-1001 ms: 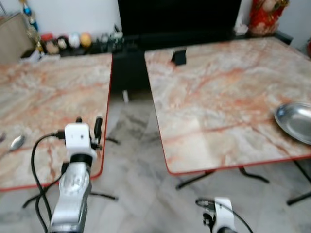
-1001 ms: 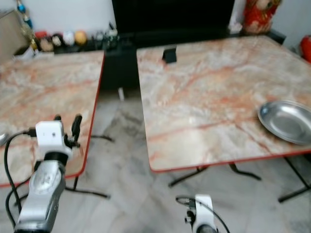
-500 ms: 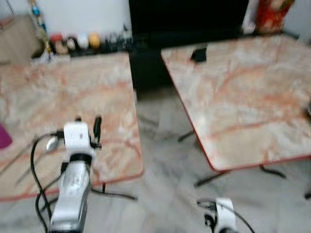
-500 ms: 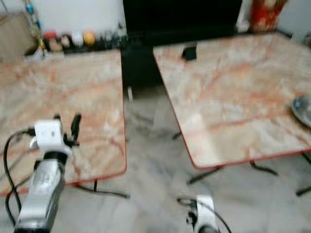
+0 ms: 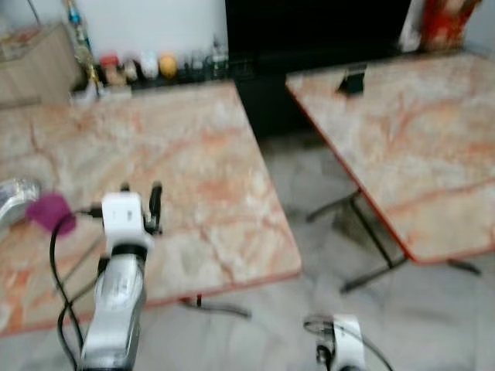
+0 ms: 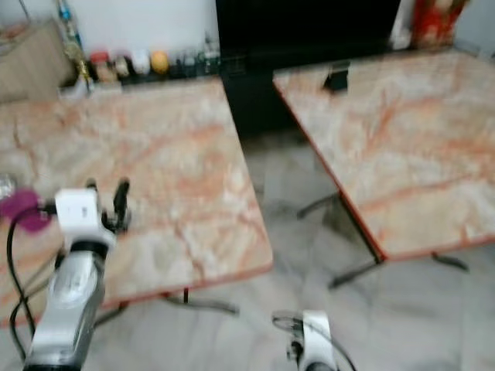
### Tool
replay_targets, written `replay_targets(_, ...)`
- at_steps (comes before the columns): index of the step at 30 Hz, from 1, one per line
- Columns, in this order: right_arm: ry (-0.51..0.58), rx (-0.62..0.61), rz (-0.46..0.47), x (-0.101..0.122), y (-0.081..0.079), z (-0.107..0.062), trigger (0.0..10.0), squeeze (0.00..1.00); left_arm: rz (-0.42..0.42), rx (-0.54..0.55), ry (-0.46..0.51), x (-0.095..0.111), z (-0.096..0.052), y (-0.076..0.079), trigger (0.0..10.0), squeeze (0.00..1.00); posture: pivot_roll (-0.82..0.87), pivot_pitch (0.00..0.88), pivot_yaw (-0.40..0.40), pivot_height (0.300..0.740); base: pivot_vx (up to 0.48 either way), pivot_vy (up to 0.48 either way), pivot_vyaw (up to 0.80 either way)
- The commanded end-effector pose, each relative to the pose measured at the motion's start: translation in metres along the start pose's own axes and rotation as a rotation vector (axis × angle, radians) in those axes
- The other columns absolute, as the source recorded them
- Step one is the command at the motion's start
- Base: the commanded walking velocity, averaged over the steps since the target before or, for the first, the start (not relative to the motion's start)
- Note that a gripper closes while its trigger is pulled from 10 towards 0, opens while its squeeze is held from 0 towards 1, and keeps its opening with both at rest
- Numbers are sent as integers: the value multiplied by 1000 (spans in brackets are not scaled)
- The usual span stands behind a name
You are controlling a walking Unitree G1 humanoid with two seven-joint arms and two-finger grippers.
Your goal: Setting the table
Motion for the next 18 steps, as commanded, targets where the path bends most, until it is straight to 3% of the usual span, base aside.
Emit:
replay_targets(1, 23, 8, 6, 3, 0, 0, 10000, 0, 17, 37, 7, 2, -2, -13, 10000, 0, -32, 0, 19, 740, 0, 412, 800)
replay_targets(3, 22, 3, 7, 3, 2, 0, 10000, 0, 17, 39, 8, 2, -2, -14, 10000, 0, -31, 0, 18, 740, 0, 412, 800)
replay_targets(18, 24, 7, 9, 9, -4, 2, 10000, 0, 16, 59, 15, 4, -1, -18, 10000, 0, -26, 0, 13, 740, 0, 411, 0)
Point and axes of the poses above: a point about 5 cm out from each wrist's last joint towards the gripper, its own z axis pointing out of the wrist towards the gripper, its own x axis along the axis of the wrist's last joint, y = z × x, the point moved 6 cm from there along z, pointing out of the wrist towards the gripper, and after that the axes turned 15 degrees about -z, right-handed, at the moved point
